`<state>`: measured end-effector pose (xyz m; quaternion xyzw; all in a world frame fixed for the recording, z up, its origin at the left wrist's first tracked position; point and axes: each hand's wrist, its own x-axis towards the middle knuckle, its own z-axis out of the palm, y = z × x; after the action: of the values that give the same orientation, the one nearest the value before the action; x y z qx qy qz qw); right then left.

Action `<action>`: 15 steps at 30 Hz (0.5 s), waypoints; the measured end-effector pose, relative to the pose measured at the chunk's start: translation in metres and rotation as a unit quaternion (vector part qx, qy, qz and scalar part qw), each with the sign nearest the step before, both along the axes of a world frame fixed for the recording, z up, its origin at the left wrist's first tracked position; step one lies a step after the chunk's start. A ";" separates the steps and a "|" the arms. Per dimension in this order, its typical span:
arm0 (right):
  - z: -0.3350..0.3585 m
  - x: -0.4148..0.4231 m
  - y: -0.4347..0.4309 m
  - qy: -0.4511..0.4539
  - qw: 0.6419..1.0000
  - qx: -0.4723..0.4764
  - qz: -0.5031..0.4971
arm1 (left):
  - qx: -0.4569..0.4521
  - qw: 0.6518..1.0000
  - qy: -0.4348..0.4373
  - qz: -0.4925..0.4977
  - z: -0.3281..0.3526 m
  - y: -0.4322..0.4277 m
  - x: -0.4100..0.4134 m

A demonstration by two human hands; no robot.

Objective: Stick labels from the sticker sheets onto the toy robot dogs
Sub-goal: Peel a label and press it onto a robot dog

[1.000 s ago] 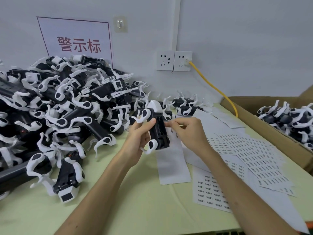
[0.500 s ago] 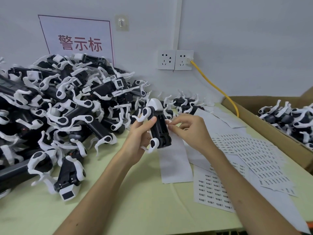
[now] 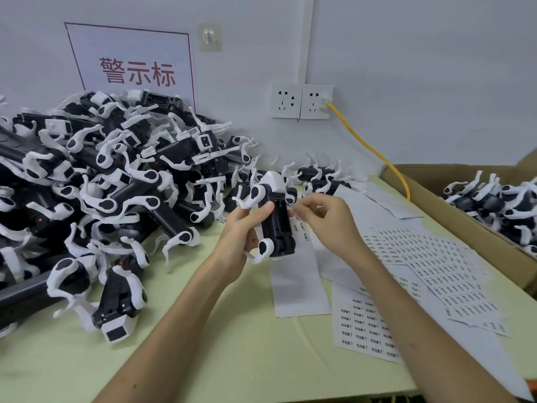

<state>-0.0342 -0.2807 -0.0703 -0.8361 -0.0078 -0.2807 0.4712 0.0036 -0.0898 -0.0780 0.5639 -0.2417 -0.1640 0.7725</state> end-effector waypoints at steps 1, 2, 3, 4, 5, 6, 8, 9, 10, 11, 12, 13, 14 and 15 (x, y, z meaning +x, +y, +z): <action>0.002 0.000 -0.002 -0.008 1.000 0.021 -0.012 | 0.000 1.000 0.004 0.002 -0.001 0.000 0.001; 0.003 -0.001 -0.004 -0.016 0.999 0.046 -0.019 | 0.003 1.000 0.012 0.010 -0.001 0.000 0.002; 0.005 -0.002 -0.006 -0.024 0.996 0.080 -0.018 | 0.010 1.000 0.021 0.021 -0.001 0.000 0.002; 0.006 -0.002 -0.008 -0.028 0.993 0.115 -0.010 | 0.020 0.999 0.027 0.035 -0.001 0.000 0.002; 0.007 -0.003 -0.009 -0.030 0.989 0.145 0.004 | 0.027 0.998 0.029 0.050 -0.002 0.000 0.003; 0.008 -0.004 -0.009 -0.030 0.985 0.166 0.019 | 0.029 0.997 0.028 0.065 -0.002 0.000 0.003; 0.009 -0.005 -0.007 -0.022 0.982 0.180 0.043 | 0.022 0.995 0.024 0.090 -0.002 0.002 0.004; 0.008 -0.005 -0.006 -0.017 0.984 0.171 0.047 | 0.023 0.995 0.026 0.095 -0.002 0.003 0.005; 0.008 -0.005 -0.004 -0.011 0.987 0.150 0.048 | 0.025 0.995 0.033 0.093 -0.001 0.003 0.005; 0.007 -0.005 -0.003 -0.006 0.991 0.121 0.049 | 0.022 0.996 0.040 0.083 0.000 0.004 0.005; 0.005 -0.005 -0.002 -0.003 0.995 0.086 0.050 | 0.011 0.997 0.044 0.069 0.002 0.004 0.004; 0.004 -0.005 0.000 0.000 0.997 0.051 0.052 | -0.003 0.997 0.043 0.058 0.003 0.004 0.003; 0.003 -0.005 0.001 -0.001 0.998 0.022 0.051 | -0.011 0.998 0.040 0.052 0.003 0.005 0.003; 0.002 -0.005 0.003 -0.004 0.999 0.003 0.048 | -0.012 0.998 0.034 0.047 0.003 0.004 0.002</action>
<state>-0.0390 -0.2781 -0.0685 -0.8320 -0.0487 -0.2615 0.4868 0.0057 -0.0856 -0.0747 0.5592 -0.1904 -0.1437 0.7940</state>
